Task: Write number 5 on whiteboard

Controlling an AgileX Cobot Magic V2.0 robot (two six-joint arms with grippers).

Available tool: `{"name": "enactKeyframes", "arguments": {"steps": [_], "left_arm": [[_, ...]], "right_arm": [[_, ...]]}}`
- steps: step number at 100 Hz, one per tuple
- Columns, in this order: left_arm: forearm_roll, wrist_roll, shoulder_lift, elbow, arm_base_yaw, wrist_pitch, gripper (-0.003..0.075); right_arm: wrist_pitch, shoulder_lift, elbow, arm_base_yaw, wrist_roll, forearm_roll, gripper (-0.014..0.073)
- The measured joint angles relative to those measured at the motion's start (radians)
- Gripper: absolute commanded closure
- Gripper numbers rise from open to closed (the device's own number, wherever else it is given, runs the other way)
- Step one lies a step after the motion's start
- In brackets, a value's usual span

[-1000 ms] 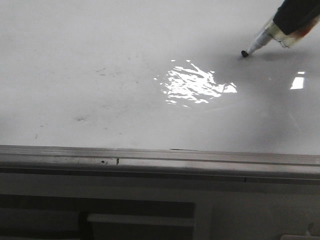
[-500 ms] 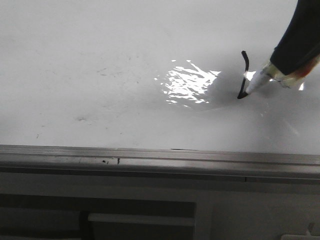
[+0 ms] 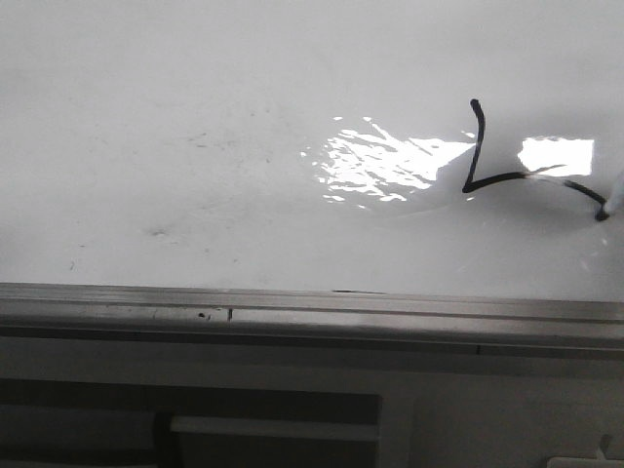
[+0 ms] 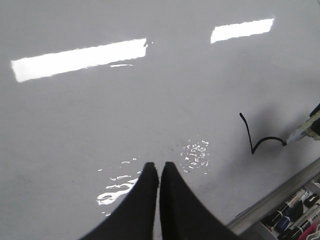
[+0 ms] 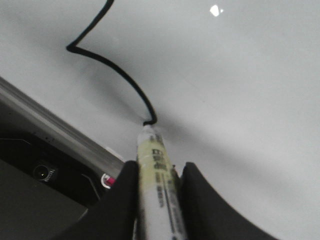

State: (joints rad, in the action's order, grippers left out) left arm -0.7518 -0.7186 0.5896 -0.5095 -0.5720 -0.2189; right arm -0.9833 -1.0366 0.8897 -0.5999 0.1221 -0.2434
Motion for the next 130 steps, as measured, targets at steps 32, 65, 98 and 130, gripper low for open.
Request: {"name": "enactKeyframes", "arguments": {"steps": [32, 65, 98, 130], "left_arm": [[0.0, 0.0, 0.0, 0.0, 0.0, 0.0, 0.0741], [0.0, 0.0, 0.0, 0.0, 0.0, 0.0, 0.0741], [0.0, 0.0, 0.0, 0.0, 0.0, 0.0, 0.0741], [0.0, 0.0, 0.0, 0.0, 0.0, 0.0, 0.0741]], "right_arm": [[0.118, -0.132, 0.006, -0.127, 0.004, 0.112, 0.0635], [0.135, -0.038, 0.158, -0.203, -0.001, 0.008, 0.0636], [0.098, -0.011, 0.162, -0.203, -0.001, -0.162, 0.0636], [0.127, -0.011, 0.094, -0.203, 0.054, -0.222, 0.0636]]}}
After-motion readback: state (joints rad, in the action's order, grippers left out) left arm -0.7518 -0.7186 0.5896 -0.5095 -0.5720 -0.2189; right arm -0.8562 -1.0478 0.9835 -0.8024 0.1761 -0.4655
